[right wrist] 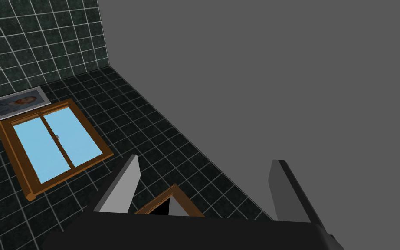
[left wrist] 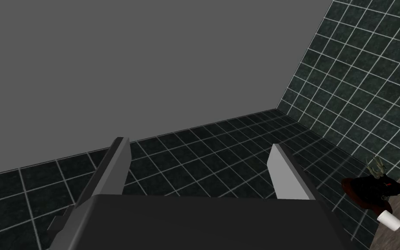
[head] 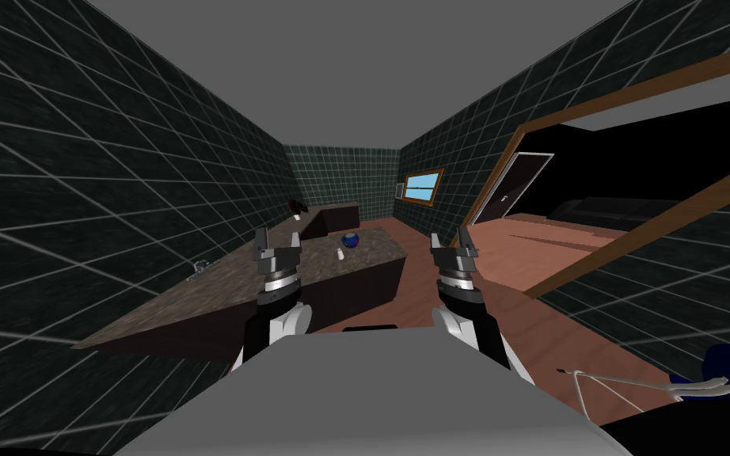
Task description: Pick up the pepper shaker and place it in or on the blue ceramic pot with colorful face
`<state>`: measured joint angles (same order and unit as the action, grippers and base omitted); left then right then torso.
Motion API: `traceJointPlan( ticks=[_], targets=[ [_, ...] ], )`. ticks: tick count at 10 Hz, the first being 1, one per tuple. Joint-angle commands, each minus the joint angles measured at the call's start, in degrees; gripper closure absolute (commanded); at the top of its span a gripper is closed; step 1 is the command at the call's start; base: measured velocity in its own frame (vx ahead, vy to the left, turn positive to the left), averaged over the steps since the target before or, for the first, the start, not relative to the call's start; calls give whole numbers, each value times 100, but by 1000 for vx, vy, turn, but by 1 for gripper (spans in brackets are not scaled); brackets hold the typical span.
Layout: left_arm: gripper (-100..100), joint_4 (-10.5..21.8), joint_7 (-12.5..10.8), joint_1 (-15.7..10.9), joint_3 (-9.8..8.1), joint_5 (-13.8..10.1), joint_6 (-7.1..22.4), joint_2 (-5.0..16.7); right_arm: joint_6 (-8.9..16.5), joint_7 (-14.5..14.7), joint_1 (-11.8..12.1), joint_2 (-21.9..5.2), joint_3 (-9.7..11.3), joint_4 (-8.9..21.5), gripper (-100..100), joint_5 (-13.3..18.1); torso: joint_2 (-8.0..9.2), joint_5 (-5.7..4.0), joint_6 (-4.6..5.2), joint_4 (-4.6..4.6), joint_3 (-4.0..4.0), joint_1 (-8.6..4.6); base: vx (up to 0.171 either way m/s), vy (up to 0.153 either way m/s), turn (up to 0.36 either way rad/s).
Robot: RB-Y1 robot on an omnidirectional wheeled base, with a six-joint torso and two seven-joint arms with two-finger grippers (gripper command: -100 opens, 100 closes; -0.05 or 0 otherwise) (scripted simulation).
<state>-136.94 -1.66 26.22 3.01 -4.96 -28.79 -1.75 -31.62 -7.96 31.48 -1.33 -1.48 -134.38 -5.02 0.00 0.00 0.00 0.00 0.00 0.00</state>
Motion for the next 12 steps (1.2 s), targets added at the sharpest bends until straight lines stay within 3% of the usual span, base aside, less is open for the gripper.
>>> traceJointPlan(
  ticks=[1,6,12],
  targets=[
    [-100,36,-39,-18,-24,-48,9,213,0,0,0,0,0,0,0,0,0,0,0,0,0,0,0,-14,3],
    [-100,323,-325,-154,-212,-394,61,856,0,0,0,1,0,0,0,0,-2,-5,0,0,-1,-22,5,-53,11],
    [-100,959,-898,-456,-567,-1081,169,1213,0,0,0,1,1,0,0,0,4,-12,0,1,2,-53,-5,-120,10]
  ],
)
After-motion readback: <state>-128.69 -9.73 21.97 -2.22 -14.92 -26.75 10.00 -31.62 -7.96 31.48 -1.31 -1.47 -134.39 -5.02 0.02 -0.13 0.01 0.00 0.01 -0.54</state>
